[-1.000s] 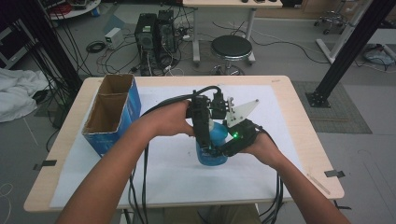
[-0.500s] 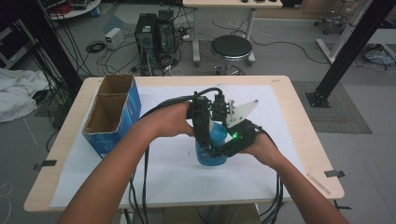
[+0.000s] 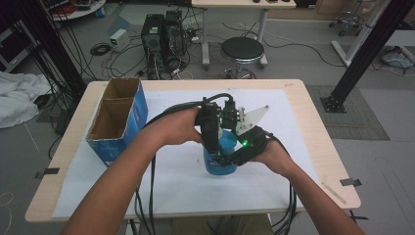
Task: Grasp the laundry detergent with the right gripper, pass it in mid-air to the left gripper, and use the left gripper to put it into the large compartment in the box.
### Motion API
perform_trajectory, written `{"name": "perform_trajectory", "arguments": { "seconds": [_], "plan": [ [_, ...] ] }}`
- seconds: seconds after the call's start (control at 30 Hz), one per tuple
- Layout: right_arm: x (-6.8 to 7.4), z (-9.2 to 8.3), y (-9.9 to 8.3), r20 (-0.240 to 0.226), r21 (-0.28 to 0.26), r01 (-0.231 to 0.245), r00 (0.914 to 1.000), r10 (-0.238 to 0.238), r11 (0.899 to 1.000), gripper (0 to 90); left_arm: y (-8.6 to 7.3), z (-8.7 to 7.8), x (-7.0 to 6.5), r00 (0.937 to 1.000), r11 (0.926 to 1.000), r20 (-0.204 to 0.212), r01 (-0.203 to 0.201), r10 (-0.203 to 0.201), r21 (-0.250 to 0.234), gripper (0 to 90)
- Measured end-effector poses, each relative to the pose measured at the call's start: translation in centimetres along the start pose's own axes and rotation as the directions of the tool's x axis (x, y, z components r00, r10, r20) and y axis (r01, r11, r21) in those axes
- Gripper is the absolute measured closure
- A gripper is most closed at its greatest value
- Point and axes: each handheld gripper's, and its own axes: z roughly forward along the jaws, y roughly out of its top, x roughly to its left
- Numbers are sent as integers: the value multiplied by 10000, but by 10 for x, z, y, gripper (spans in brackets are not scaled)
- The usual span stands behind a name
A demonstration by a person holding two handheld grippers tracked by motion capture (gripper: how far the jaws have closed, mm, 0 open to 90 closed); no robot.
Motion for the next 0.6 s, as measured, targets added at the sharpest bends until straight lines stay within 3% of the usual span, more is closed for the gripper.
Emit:
{"name": "perform_trajectory", "arguments": {
  "seconds": [0.53,0.6],
  "plan": [
    [1,-3,0,-75,-232,236,9997,-238,9995,432,4,-5,-3,9999,9999,-98,-112,112,-44,380],
    [1,-5,1,-147,-296,260,9995,-264,9992,336,4,-8,-3,9998,9999,-109,-141,141,18,380]
  ]
}}
